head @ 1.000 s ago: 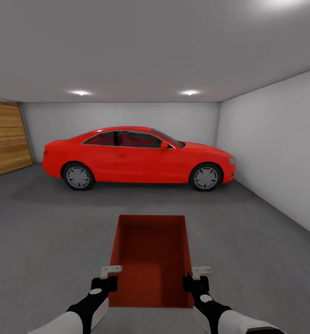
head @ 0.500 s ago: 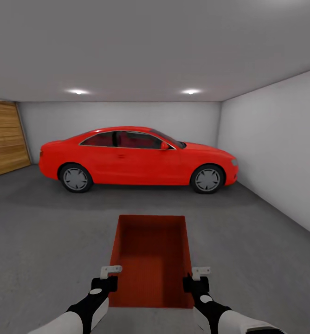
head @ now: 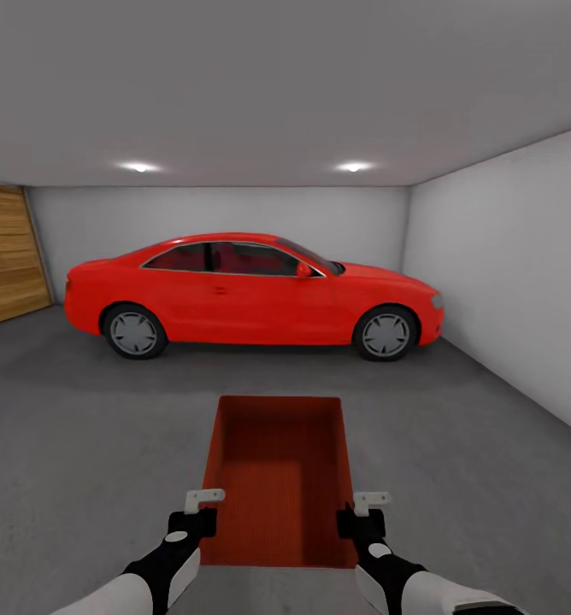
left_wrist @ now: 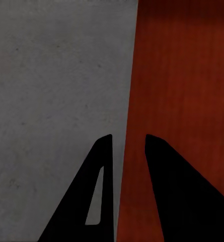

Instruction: Move the two storage containers from the living room to the garage. In the garage, place one container on the floor and stack the other container on top of it (either order is fine).

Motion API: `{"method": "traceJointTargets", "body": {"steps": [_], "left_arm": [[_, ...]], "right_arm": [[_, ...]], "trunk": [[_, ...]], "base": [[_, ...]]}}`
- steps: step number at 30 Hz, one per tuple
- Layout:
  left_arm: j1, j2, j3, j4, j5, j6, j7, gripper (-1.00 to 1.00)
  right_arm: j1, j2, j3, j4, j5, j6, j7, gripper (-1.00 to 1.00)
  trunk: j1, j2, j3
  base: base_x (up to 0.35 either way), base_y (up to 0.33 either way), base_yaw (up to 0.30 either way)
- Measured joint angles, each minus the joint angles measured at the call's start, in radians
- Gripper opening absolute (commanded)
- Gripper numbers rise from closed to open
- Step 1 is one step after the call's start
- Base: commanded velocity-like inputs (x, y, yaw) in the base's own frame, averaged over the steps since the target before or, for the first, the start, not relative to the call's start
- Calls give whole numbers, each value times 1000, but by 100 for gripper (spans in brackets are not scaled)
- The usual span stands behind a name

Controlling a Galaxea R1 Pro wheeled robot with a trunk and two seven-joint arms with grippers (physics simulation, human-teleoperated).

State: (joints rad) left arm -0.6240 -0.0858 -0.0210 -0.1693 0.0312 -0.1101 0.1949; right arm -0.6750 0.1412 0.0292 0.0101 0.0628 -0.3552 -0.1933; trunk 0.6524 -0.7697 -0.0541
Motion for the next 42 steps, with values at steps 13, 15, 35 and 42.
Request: {"method": "traceJointTargets", "body": {"steps": [13,15,35,42], "left_arm": [[0,0,0,0,0,0,0,-100],[0,0,0,0,0,0,0,-100],[0,0,3,0,-1,0,0,-100],[0,0,3,0,-1,0,0,-100]], "right_arm": [[0,0,1,0,0,0,0,-100],[0,0,1,0,0,0,0,-100],[0,-1,-5,-6,9,6,1,-100],[0,-1,-5,-6,9,6,1,-100]], "trunk": [[0,0,0],[0,0,0],[0,0,0],[0,0,0]], "base": [[320,0,0],[320,0,0],[320,0,-140],[320,23,-282]]}}
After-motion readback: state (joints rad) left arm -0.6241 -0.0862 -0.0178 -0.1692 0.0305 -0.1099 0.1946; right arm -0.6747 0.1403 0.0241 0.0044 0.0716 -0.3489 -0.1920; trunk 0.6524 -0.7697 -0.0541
